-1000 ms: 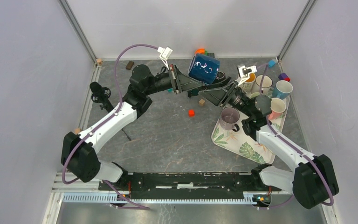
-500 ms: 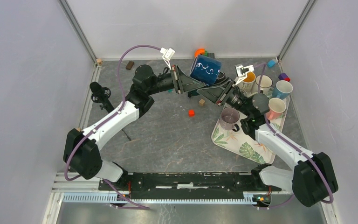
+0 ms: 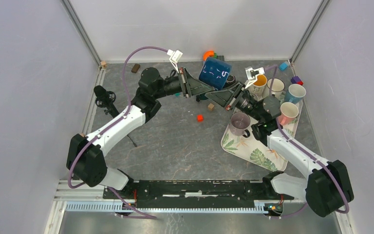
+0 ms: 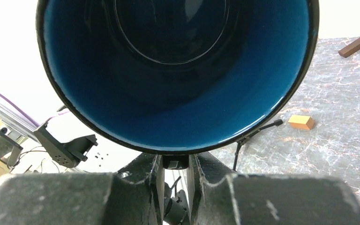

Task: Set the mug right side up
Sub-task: Turn over the cup at the center of the board.

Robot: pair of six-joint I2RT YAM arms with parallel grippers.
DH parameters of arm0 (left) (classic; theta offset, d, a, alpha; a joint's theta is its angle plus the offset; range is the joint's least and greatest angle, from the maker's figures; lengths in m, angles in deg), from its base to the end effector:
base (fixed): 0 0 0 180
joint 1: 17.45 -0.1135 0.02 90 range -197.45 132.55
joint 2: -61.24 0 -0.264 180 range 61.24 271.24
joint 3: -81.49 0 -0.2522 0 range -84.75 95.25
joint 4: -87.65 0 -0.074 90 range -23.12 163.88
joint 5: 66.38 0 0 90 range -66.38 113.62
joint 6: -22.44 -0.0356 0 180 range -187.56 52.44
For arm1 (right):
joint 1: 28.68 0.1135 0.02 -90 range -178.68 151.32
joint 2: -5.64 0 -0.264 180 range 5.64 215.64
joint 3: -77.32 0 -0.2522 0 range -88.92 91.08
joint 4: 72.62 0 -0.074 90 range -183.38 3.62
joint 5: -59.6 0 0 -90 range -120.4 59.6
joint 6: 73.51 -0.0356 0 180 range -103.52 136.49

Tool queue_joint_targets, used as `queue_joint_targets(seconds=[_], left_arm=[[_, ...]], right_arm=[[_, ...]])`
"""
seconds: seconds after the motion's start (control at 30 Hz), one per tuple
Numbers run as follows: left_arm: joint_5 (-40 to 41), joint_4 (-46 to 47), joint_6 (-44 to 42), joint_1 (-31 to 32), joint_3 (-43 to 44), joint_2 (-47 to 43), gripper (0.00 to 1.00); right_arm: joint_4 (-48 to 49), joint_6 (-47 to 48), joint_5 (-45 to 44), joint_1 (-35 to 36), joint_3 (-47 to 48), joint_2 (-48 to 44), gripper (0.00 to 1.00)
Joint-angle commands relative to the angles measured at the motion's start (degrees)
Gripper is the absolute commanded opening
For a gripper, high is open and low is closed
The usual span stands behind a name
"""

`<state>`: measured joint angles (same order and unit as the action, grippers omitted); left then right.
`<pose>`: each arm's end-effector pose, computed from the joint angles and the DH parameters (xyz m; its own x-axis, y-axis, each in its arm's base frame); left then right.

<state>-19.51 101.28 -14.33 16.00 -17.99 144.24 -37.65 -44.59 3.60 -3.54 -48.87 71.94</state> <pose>0.2685 -0.2066 0.3840 -0.6740 -0.2554 -0.6932 0.7051 0.0578 -0.7068 0.2231 0.1267 0.3403 -0.5503 0.5433 -0.6340 -0.6995 0.1146 0.7054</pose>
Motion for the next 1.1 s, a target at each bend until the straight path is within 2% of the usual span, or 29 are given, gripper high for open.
queue_joint_targets(seconds=[0.0, 0.03, 0.23, 0.27, 0.3, 0.5, 0.8, 1.07], left_arm=[[-2.5, 3.4, -0.8, 0.6, 2.4, -0.2, 0.21], [-2.3, 2.9, -1.1, 0.5, 2.6, -0.3, 0.29], [-1.4, -0.1, -3.3, 0.5, 2.9, -0.9, 0.54], [-0.9, -1.8, -4.5, 0.5, 2.9, -1.2, 0.65], [-0.8, -2.7, -5.0, 0.5, 2.8, -1.3, 0.67], [2.8, -13.0, -12.0, 0.5, 4.2, -1.6, 0.75], [5.8, -21.1, -16.7, 0.5, 4.0, -2.5, 0.92], [8.8, -27.1, -20.5, 0.5, 4.8, -4.1, 0.99]], right_arm=[[-0.7, 4.6, -0.5, 0.3, 2.8, -1.4, 0.00], [-1.0, 4.9, -0.6, 0.3, 2.7, -1.6, 0.00], [-3.2, 6.7, -1.4, 0.3, 2.7, -2.6, 0.00], [-4.0, 7.4, -1.8, 0.3, 2.7, -3.0, 0.00], [-4.5, 7.8, -2.0, 0.3, 2.7, -3.2, 0.00], [-11.0, 12.3, -4.7, 0.3, 3.2, -5.0, 0.00], [-19.6, 18.3, -9.1, 0.3, 3.7, -8.0, 0.00], [-25.0, 21.9, -12.3, 0.3, 3.6, -10.6, 0.00]])
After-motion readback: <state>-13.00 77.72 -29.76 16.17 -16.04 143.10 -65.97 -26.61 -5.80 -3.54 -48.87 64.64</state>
